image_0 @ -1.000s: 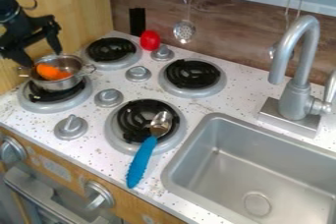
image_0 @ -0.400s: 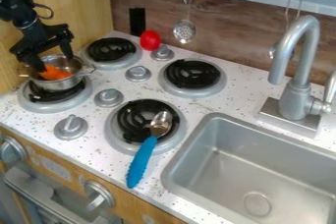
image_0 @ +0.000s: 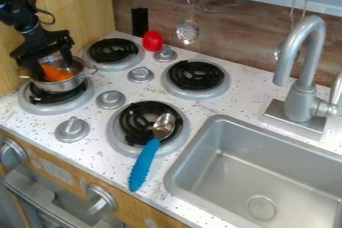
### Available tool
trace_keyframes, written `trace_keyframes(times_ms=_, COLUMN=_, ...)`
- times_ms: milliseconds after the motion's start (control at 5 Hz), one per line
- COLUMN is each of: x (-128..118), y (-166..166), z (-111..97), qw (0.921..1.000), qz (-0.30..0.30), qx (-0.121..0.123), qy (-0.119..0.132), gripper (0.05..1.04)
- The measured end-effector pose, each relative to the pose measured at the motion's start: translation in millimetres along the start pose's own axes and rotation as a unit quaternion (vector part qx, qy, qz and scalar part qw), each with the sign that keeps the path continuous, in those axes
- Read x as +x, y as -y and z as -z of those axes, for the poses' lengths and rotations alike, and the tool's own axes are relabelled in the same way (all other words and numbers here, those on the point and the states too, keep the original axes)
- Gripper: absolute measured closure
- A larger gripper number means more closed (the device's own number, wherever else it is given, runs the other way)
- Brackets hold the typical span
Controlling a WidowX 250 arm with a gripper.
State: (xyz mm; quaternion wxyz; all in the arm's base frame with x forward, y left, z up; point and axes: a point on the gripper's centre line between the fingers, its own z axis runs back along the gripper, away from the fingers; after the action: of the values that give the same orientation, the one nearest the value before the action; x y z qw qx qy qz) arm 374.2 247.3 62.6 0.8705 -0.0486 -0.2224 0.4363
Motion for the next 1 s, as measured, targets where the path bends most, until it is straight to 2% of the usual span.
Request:
trace_keyframes(times_ms=400, x=-1.7, y=-10.2, z=18.0, qw=0.9992, qz=0.008, qx=0.032, qy=-0.024, gripper=0.085)
trace_keyframes(times_ms=600, x=-3.1, y=-10.5, z=20.6, qw=0.9989, qz=0.012, qx=0.036, qy=-0.027, gripper=0.133)
trace_keyframes(times_ms=800, x=-2.0, y=-12.7, z=22.8, qw=0.9994, qz=0.004, qx=0.031, qy=-0.012, gripper=0.423)
trace_keyframes(times_ms=1000, x=-10.6, y=-6.2, z=19.7, qw=0.9989, qz=0.024, qx=0.021, qy=-0.034, gripper=0.545)
